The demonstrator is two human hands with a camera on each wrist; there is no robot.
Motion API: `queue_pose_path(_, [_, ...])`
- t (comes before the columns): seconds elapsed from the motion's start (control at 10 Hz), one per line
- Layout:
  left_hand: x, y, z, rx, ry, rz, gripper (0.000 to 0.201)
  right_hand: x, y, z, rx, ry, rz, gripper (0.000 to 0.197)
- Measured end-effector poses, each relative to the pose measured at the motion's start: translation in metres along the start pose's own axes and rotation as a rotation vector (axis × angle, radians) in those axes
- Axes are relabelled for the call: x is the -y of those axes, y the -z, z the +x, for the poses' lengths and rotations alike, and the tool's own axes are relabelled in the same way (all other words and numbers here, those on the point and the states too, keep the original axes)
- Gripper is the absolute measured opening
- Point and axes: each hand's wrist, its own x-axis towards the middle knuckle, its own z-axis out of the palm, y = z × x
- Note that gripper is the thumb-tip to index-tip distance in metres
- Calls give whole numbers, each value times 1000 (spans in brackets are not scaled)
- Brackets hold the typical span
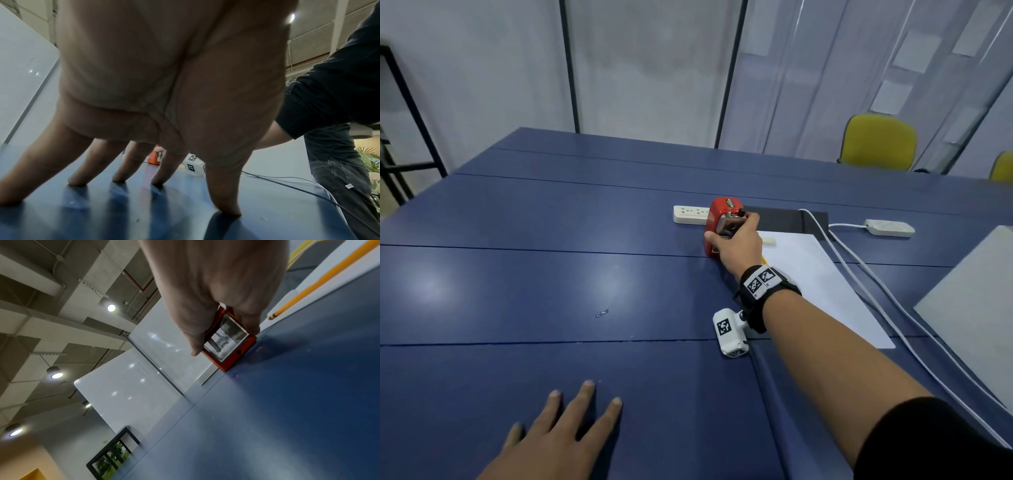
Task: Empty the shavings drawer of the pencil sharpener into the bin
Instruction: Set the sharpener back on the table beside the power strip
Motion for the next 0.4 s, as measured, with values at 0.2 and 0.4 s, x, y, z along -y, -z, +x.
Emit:
queue_pose_path(0.2, [-1,-2,-2,-62,2,10,120,7,12,-9,70,-64,-14,109])
queue_pose_path(0.4, [-1,-2,-20,-222,-39,-120,105,34,48,-42,79,-63,-6,108])
